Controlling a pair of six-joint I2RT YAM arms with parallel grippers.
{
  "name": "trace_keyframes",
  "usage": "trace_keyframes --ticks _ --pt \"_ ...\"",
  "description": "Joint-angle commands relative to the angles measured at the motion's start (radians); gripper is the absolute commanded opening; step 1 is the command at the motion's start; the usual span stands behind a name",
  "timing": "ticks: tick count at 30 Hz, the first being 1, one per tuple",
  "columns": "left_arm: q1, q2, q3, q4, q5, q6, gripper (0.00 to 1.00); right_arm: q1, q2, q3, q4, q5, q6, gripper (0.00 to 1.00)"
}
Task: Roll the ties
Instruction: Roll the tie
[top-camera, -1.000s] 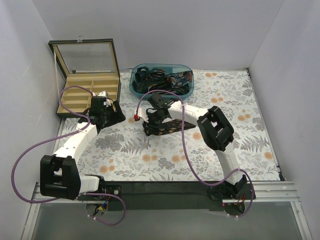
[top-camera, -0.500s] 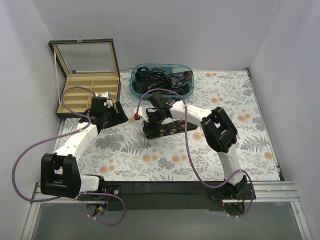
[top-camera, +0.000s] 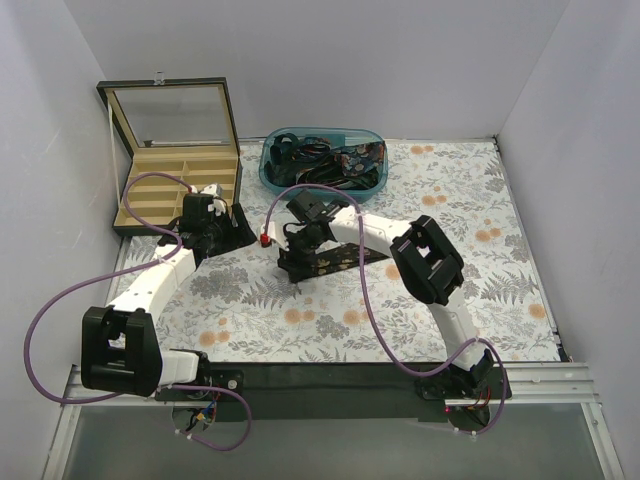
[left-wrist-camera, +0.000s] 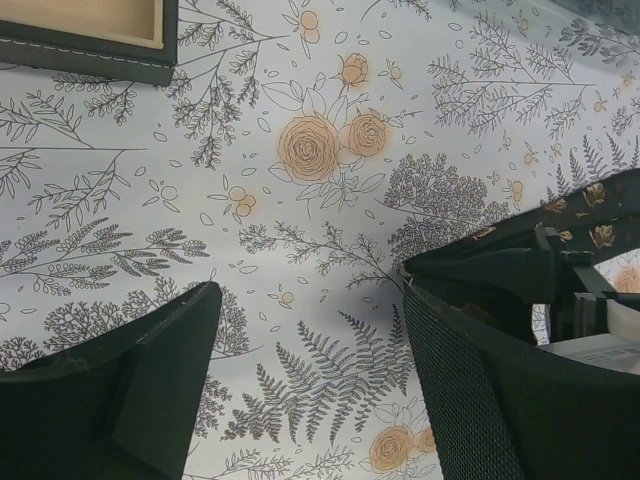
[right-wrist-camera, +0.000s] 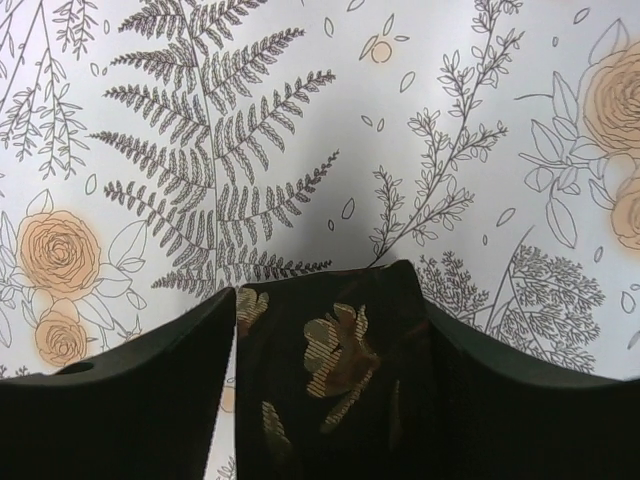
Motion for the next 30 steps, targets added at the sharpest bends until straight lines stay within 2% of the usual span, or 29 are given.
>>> trace_keyframes --ticks 1,7,12,15,20,26,30 --pt "0.006 -0.006 -0.008 0.012 0.01 0.014 0.68 0.013 0.031 0.039 -0.003 0.013 0.021 0.59" --pt "0.004 -0.006 -0.008 0.012 0.018 0.016 0.68 0.016 0.011 0.016 -0.003 0.029 0.025 0.37" --pt "0.004 -0.006 -0.009 0.013 0.036 0.019 0.68 0.016 -0.021 -0.004 0.0 0.03 0.031 0.37" --pt "0.004 -0.009 -0.015 0.022 0.064 0.017 0.68 0.016 -0.048 -0.007 -0.003 0.01 0.047 0.42" --pt "-0.022 -0.014 -0.023 0.035 0.09 -0.001 0.68 0.016 -0.108 -0.013 0.0 0.009 0.089 0.61" --pt "-0.102 -0.014 -0.02 0.052 0.084 -0.049 0.64 -0.01 -0.189 -0.033 0.035 0.0 0.209 0.64" --pt "-0.161 0.008 -0.012 0.058 0.052 -0.082 0.59 -0.042 -0.254 -0.104 0.127 0.061 0.411 0.65"
